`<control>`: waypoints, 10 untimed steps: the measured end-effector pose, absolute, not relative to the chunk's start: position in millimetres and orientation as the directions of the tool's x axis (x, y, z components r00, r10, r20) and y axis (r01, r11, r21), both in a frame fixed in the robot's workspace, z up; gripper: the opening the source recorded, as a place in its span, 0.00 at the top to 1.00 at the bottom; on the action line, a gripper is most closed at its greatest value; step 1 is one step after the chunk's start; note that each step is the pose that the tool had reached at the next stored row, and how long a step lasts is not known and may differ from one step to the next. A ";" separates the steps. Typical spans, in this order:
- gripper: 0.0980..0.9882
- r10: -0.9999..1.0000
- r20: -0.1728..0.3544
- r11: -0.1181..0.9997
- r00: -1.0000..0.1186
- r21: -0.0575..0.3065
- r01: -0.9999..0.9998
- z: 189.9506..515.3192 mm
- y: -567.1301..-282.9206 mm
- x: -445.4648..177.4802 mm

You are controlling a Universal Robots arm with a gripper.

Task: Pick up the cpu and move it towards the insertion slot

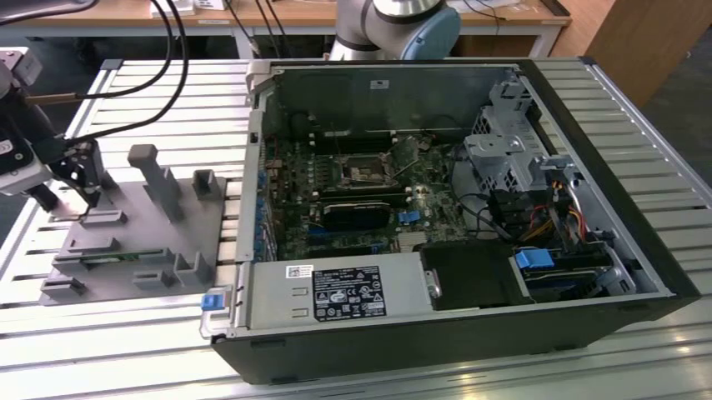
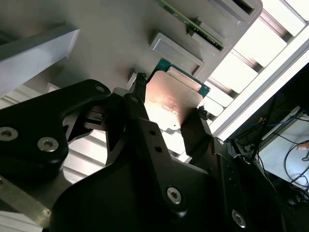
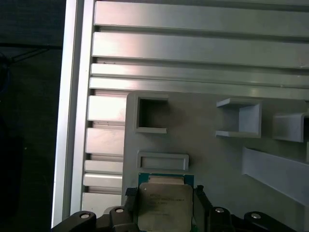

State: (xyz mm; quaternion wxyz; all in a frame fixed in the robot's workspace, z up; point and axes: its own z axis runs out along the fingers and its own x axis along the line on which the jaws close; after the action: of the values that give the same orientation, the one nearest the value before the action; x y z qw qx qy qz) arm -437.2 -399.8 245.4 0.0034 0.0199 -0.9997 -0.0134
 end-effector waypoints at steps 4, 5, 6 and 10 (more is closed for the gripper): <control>0.50 -0.040 0.006 0.999 -0.999 0.027 -0.040 247.0 -399.7 -437.2; 0.50 -0.040 0.006 0.999 -0.999 0.027 -0.040 247.4 -399.7 -437.2; 0.50 -0.040 0.006 0.999 -0.999 0.027 -0.040 247.7 -399.6 -437.2; 0.50 -0.040 0.006 0.999 -0.999 0.027 -0.040 249.0 -399.6 -437.2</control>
State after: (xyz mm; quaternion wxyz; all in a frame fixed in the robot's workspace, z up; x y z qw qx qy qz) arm -437.2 -399.6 249.0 0.0034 0.0199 -0.9997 -0.0134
